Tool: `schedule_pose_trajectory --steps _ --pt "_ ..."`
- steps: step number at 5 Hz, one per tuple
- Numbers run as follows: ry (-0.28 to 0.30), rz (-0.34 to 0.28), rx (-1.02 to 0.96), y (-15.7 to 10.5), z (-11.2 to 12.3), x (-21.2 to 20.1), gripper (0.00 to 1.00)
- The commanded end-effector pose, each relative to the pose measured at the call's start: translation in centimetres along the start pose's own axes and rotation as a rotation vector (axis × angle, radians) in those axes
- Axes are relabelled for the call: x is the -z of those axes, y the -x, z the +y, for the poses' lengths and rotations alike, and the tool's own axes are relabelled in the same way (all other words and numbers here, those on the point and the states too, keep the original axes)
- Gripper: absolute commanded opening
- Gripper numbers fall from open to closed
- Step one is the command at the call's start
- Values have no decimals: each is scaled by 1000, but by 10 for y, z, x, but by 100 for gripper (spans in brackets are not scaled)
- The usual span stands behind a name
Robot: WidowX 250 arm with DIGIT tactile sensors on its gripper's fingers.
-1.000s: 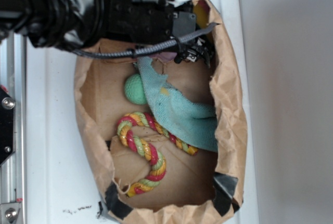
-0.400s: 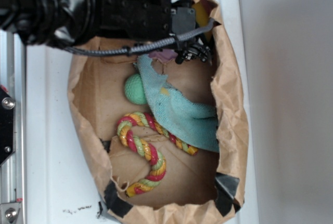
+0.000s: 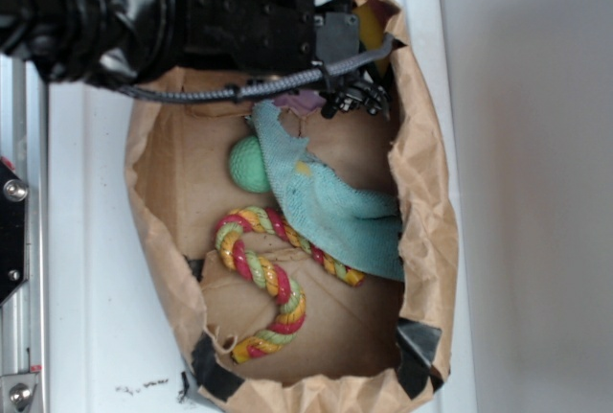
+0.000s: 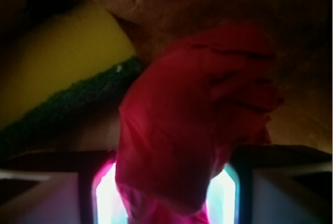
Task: Grab the red paper.
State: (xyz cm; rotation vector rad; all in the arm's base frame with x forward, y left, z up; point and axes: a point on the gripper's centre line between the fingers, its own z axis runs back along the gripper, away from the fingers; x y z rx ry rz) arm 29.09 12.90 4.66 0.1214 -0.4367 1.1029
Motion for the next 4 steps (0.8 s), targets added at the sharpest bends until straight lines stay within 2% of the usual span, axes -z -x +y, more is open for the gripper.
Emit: schedule_pose_trajectory --steps 1,2,4 --pt "129 70 183 -22 6 -50 0" --pt "217 114 295 -17 0 -77 0" --pt "242 219 489 11 -21 -110 0"
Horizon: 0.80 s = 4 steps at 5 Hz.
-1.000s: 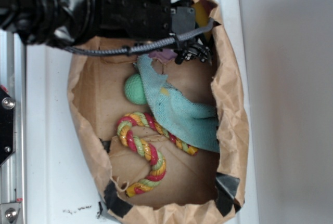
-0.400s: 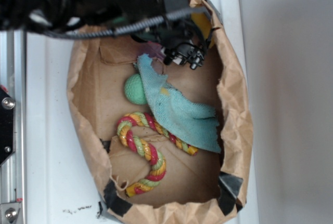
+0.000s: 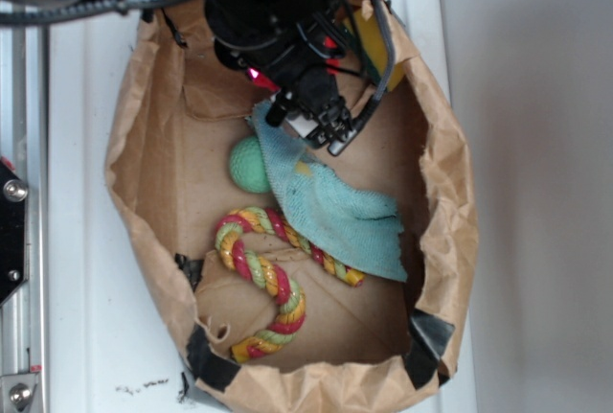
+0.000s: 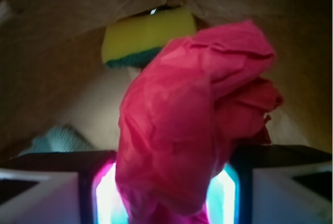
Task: Grab the red paper.
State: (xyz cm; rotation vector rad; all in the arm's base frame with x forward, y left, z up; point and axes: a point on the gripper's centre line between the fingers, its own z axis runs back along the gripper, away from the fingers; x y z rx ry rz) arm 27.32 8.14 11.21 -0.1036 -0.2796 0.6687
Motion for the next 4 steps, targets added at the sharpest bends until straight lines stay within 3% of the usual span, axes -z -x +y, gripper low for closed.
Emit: schedule_pose_trajectory --steps 1,2,4 --pt "7 -10 203 2 -25 -39 0" --pt "-21 -11 313 10 -38 -44 0" --pt "-3 109 499 17 -48 -56 0"
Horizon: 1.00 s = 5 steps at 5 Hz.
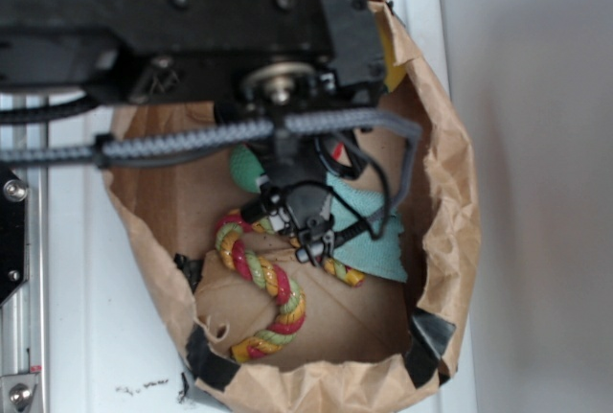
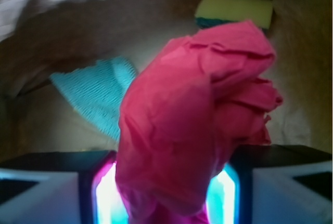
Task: Grab the red paper.
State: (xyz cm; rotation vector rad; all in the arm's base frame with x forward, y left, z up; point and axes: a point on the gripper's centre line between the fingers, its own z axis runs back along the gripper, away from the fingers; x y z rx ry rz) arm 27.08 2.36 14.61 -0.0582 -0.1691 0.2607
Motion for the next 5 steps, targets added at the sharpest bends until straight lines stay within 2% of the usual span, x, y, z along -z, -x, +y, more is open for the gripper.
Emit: schedule_pose_trajectory --steps 1,3,5 --pt "21 -2 140 -7 6 -28 0" --pt "39 -69 209 6 -1 -43 0" --pt "41 -69 191 8 -2 -43 0"
